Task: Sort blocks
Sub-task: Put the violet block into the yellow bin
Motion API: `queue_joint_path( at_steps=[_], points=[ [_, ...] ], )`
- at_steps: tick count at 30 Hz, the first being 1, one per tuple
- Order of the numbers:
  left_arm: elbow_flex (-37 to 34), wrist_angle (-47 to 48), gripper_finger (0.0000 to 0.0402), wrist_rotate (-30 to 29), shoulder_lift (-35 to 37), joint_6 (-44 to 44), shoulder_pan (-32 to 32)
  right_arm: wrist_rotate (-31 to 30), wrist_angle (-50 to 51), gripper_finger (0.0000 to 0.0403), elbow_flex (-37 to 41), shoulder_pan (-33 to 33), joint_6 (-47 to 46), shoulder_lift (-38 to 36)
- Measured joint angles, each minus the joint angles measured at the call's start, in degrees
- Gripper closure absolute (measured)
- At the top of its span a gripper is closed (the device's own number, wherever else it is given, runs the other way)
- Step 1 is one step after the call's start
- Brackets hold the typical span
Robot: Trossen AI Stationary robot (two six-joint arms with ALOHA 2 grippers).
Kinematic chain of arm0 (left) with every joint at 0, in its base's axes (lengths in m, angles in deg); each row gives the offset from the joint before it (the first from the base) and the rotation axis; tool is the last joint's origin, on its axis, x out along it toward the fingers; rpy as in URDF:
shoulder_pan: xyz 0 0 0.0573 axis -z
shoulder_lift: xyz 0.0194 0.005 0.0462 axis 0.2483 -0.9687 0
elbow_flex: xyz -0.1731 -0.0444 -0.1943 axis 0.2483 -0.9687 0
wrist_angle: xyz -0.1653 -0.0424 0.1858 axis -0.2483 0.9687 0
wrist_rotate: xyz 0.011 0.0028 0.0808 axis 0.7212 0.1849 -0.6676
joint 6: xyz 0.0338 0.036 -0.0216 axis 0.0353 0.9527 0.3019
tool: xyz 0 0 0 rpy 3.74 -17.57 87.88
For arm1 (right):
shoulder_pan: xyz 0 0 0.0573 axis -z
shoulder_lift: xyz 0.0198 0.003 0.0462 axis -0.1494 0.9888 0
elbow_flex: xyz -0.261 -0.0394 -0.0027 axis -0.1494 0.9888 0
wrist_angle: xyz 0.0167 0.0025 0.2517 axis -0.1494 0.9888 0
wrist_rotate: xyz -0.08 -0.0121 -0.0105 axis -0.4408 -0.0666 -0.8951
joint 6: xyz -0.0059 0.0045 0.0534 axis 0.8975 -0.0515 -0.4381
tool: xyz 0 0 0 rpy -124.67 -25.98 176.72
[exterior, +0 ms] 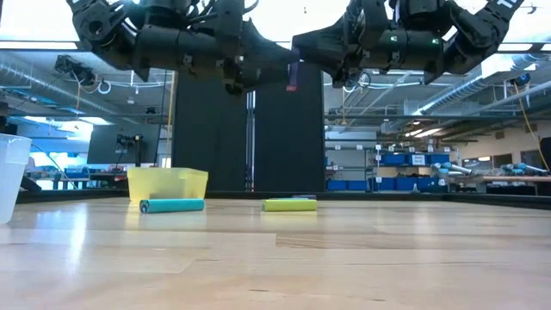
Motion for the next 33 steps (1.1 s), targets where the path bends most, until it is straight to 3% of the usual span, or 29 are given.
queue_joint_path(
  at_steps=[6,14,17,20,26,30,33],
  points=[
    [3.0,4.0,0.0176,0.0,-0.4,0.5,0.0,0.0,-0.3,0.0291,0.0,-0.2,0.1,0.0],
    [6.1,9.2,0.0289,-0.4,-0.4,2.7,0.0,0.0,-0.8,0.0291,0.0,-0.5,0.3,0.0],
    [6.2,10.4,0.0288,-0.4,-0.2,3.2,-0.5,0.0,-0.5,0.029,0.0,-0.4,0.3,0.1],
    [6.3,14.1,0.0288,-1.4,1.5,5.1,-0.7,-0.2,-0.1,0.0255,0.0,-0.4,-0.3,0.1],
    [6.2,28.8,0.0288,-7.3,11.7,8.3,-2.0,-4.4,2.8,0.017,-0.1,0.2,-0.3,0.1],
    [6.2,44.4,0.0288,-9.5,20.5,5.5,-4.7,-4.7,4.6,0.0157,-0.1,1.2,0.0,0.1],
    [8.6,61.1,0.0288,-13.0,26.0,1.7,-9.2,-4.7,6.2,0.0163,-0.1,1.4,0.1,0.1]
  ],
)
